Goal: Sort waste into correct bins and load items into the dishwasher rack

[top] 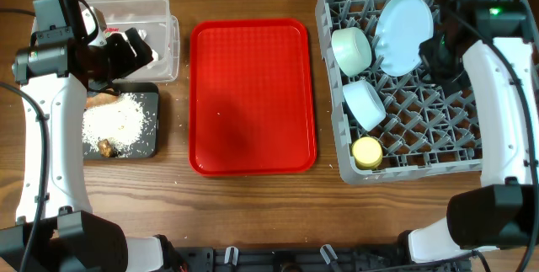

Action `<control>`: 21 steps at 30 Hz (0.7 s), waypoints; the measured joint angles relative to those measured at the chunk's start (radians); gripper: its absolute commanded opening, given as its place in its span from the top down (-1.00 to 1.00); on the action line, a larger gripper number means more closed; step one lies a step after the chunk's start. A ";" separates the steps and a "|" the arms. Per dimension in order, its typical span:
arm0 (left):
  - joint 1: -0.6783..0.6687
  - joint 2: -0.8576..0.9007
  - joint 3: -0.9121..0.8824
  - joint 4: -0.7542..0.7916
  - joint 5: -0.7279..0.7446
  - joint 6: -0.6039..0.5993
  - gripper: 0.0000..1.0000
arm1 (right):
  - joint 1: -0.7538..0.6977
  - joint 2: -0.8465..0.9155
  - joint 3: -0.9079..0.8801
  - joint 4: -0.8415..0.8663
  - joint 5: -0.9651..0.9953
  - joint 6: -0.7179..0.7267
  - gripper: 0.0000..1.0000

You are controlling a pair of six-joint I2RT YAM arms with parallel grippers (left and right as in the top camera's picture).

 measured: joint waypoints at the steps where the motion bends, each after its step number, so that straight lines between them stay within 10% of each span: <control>1: 0.000 0.000 0.000 0.000 0.000 0.000 -1.00 | 0.000 0.000 -0.037 0.030 -0.023 0.014 0.91; 3: 0.000 0.000 0.000 0.000 0.000 0.000 -1.00 | 0.000 0.000 -0.114 0.072 -0.074 0.035 0.91; 4: 0.000 0.000 0.000 0.001 0.001 0.000 -1.00 | 0.000 0.000 -0.142 0.089 -0.093 0.042 0.13; 5: 0.000 0.000 0.000 0.000 0.000 0.000 -1.00 | 0.000 0.000 -0.176 0.116 -0.113 0.046 -0.24; 18: 0.000 0.000 0.000 0.000 0.000 0.000 -1.00 | 0.000 -0.023 -0.244 0.151 -0.172 -0.005 -0.22; 21: 0.000 0.000 0.000 0.000 0.000 0.000 -1.00 | 0.000 -0.116 -0.244 0.151 -0.176 -0.056 -0.99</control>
